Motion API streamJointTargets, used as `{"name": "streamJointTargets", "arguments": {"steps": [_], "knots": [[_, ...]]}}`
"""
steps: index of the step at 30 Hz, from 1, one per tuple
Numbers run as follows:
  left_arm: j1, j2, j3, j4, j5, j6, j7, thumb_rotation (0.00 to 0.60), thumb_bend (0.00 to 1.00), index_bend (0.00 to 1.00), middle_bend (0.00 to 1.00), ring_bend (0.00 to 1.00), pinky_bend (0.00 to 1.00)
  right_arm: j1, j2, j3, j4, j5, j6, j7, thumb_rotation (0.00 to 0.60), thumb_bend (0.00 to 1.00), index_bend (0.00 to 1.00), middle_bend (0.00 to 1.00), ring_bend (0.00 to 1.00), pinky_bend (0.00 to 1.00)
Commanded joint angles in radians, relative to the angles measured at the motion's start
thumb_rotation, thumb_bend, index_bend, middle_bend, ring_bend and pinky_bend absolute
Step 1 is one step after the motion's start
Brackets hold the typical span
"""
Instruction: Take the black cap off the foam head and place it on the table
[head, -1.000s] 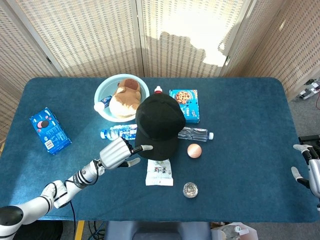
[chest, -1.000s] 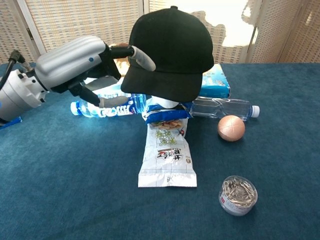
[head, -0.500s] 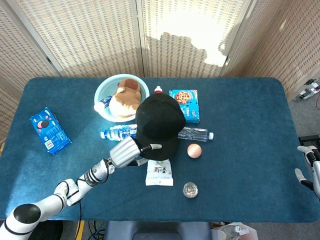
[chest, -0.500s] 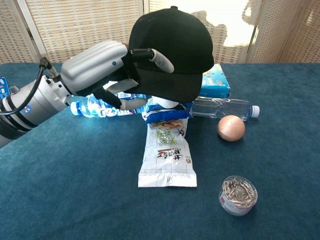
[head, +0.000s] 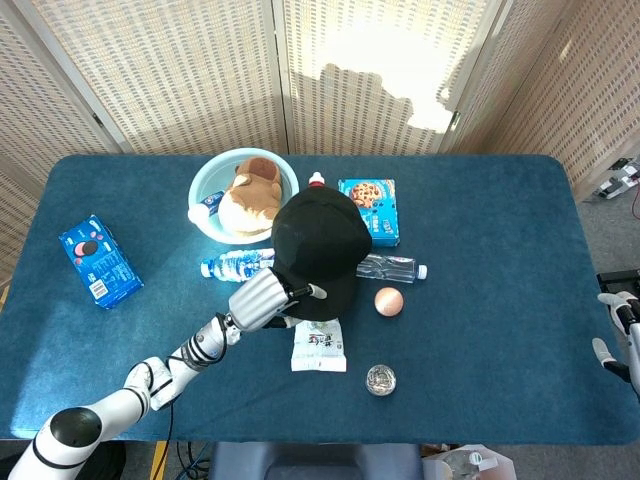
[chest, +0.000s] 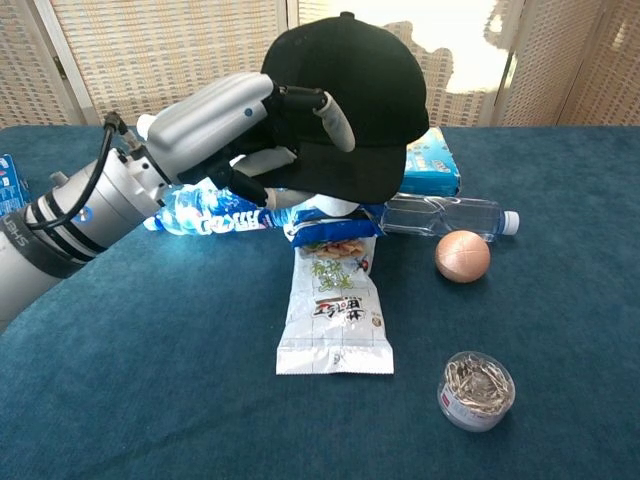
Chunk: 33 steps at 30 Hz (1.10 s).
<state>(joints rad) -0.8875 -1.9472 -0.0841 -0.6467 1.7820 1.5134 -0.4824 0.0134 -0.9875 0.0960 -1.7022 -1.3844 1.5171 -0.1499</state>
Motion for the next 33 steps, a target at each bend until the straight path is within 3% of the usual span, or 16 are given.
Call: {"name": "streamJointTargets", "arguments": {"steps": [1,10,20,33], "knots": [[-0.006,-0.011,-0.005,0.006,-0.016,-0.009,-0.01,0.6,0.27,0.43,1.0,1.0,1.0,-0.001,0.0,0.0,0.001,0.002,-0.001,0.001,0.6,0.29,0.28,0.31,0.22,0.31],[-0.017,-0.026,-0.007,0.009,-0.041,-0.009,-0.019,0.6,0.28,0.44,1.0,1.0,1.0,-0.002,-0.002,0.001,0.01,0.007,-0.003,0.009,0.6,0.29,0.28,0.31,0.22,0.31],[-0.028,-0.015,-0.024,-0.003,-0.059,0.024,0.004,0.6,0.44,0.59,1.0,1.0,1.0,-0.002,-0.006,0.003,0.019,0.007,-0.005,0.019,0.6,0.29,0.28,0.31,0.22,0.31],[-0.058,0.061,-0.06,-0.113,-0.055,0.076,0.133,0.6,0.45,0.65,1.0,1.0,1.0,-0.009,-0.004,0.003,0.02,0.003,0.005,0.027,0.6,0.29,0.28,0.31,0.22,0.31]]}}
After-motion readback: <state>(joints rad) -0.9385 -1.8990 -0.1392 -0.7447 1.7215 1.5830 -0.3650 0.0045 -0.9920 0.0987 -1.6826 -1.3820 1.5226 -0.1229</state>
